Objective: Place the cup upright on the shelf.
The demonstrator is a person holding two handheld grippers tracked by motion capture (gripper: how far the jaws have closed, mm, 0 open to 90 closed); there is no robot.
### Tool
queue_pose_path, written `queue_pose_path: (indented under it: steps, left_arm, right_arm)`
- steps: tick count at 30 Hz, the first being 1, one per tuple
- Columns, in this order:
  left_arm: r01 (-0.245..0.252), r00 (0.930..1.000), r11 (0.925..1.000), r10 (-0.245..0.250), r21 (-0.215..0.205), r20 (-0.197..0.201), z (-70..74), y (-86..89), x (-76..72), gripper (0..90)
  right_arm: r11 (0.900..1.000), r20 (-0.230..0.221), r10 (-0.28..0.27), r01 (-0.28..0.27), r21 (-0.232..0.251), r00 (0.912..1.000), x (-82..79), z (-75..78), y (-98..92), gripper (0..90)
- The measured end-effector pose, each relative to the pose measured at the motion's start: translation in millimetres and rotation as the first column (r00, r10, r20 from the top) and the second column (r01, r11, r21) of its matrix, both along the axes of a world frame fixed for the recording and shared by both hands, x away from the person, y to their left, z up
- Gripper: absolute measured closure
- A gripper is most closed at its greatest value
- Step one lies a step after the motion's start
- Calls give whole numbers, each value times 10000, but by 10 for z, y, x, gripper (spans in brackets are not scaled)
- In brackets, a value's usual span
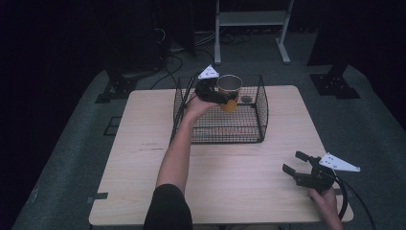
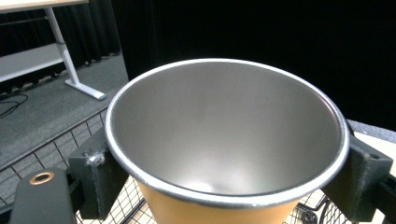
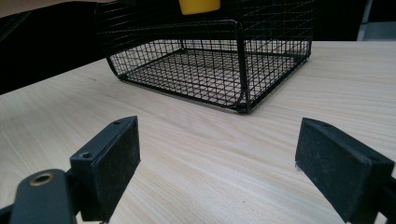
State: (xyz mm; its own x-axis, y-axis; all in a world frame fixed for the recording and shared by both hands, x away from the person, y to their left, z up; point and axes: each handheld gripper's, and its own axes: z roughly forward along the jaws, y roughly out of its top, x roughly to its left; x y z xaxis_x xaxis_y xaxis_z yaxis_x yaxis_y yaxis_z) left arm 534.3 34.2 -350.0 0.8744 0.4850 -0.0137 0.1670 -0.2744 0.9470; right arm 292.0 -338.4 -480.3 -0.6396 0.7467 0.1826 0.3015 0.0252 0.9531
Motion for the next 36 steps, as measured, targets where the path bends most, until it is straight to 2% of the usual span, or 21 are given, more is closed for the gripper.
queue_pose_path:
  steps: [10, 13, 21, 22, 24, 26, 29, 33, 34, 35, 36]
  left_arm:
    - [189, 9992, 9992, -176, 343, -365, -165, -30, 104, 132]
    - [322, 9982, 9991, -307, 292, -509, -200, -32, 122, 132]
    - [578, 9957, 9932, -500, 1013, -785, -312, -92, 168, 132]
    - [580, 9950, 9905, -471, 1250, -886, -323, -114, 187, 132]
    - [425, 9966, 9894, -322, 1389, -759, -324, -140, 198, 132]
    - [390, 9968, 9914, -300, 1246, -739, -331, -160, 205, 132]
    - [444, 9962, 9902, -340, 1323, -801, -345, -181, 214, 132]
    - [508, 9947, 9866, -361, 1550, -961, -398, -215, 226, 132]
    - [556, 9943, 9806, -373, 1879, -998, -433, -235, 234, 132]
    - [556, 9943, 9806, -373, 1879, -998, -433, -235, 234, 132]
    - [636, 9929, 9772, -416, 2025, -1111, -468, -246, 240, 132]
  right_arm:
    - [10000, 5, 20, -20, -8, 10000, -1, 1, 3, 129]
    - [10000, 36, -3, 3, -79, 10000, -6, 2, 9, 129]
    - [9999, 49, -27, 28, -153, 10000, -7, 3, 15, 129]
    - [9998, 46, -18, 19, -177, 10000, -6, 3, 18, 129]
    - [9998, 47, -12, 13, -178, 10000, -7, 3, 20, 129]
    - [9998, 42, -1, 2, -175, 10000, -5, 3, 19, 129]
    - [9998, 47, -5, 6, -179, 10000, -6, 3, 19, 129]
    - [9998, 57, 5, -4, -196, 10000, -7, 4, 21, 129]
    - [9998, 64, 26, -24, -188, 10000, -6, 3, 21, 129]
    - [9998, 64, 26, -24, -188, 10000, -6, 3, 21, 129]
    - [9998, 61, 30, -29, -191, 10000, -5, 3, 22, 129]
